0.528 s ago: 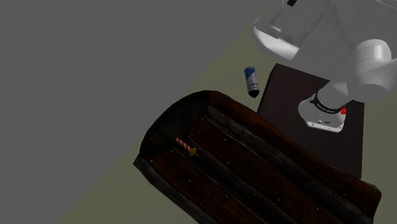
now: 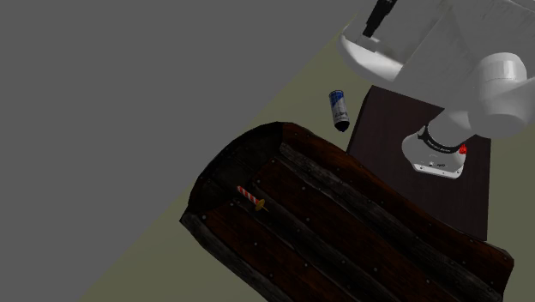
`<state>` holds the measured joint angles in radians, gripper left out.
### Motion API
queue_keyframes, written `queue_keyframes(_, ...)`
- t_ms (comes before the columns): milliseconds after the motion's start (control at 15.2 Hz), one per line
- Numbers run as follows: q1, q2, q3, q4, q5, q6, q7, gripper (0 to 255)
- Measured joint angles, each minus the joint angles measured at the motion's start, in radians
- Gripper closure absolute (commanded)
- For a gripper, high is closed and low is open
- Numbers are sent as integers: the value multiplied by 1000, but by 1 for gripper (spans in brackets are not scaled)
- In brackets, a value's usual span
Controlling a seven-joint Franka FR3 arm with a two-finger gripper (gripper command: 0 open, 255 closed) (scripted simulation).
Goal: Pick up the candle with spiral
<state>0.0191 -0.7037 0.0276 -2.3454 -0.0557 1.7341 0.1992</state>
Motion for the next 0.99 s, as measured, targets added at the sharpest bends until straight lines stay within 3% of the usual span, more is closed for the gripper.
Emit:
queue_keyframes(594,47,168,154,-24,67,167,199,0)
queue_keyframes(990,65,334,253,22,76,272,335,0)
